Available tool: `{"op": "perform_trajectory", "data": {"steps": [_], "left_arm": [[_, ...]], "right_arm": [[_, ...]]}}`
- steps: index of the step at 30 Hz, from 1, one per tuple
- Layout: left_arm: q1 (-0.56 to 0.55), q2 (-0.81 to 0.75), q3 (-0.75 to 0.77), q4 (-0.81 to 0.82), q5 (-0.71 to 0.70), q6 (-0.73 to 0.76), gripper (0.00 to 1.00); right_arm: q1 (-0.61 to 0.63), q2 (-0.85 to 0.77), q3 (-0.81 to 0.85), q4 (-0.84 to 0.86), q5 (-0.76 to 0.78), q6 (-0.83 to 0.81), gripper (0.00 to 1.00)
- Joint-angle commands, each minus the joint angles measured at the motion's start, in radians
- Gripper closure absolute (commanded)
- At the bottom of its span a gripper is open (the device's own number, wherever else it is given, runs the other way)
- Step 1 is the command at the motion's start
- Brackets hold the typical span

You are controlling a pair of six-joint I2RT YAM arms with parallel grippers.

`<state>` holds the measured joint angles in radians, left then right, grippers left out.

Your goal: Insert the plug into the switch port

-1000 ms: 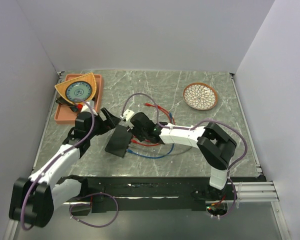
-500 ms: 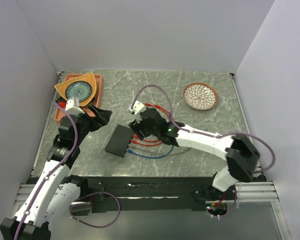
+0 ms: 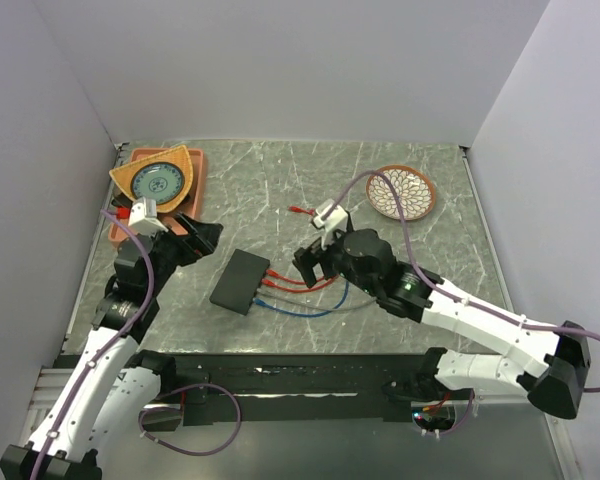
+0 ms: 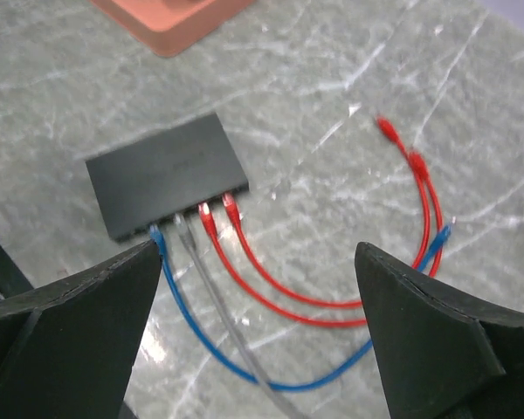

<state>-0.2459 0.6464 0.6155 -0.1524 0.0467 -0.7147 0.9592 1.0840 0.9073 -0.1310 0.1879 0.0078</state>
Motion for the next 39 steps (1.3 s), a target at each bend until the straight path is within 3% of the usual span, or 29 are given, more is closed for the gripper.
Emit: {"op": "perform_trajectory", "data": {"steps": [1, 12, 25, 31, 39], "left_arm": [[-0.001, 0.022, -0.040, 0.085, 0.036, 0.001, 0.04], [-0.001, 0.096, -0.106, 0.218, 0.177, -0.032, 0.04], [-0.003, 0.052, -0.111, 0.175, 0.102, 0.014, 0.04], [-0.003, 0.009, -0.074, 0.096, 0.001, 0.055, 0.04], [-0.001, -0.080, -0.103, 0.131, -0.094, 0.127, 0.04]], "right_arm": [[0.001, -0.068, -0.093, 0.017, 0.033, 0.061, 0.01], [0.000, -0.108, -0.280, 0.047, 0.059, 0.187, 0.01], [0.001, -0.271, -0.229, 0.031, 0.090, 0.109, 0.01], [0.003, -0.387, -0.304, 0.218, 0.009, -0.059, 0.01], [0.004, -0.438, -0.360, 0.364, 0.099, -0.095, 0.01]]}}
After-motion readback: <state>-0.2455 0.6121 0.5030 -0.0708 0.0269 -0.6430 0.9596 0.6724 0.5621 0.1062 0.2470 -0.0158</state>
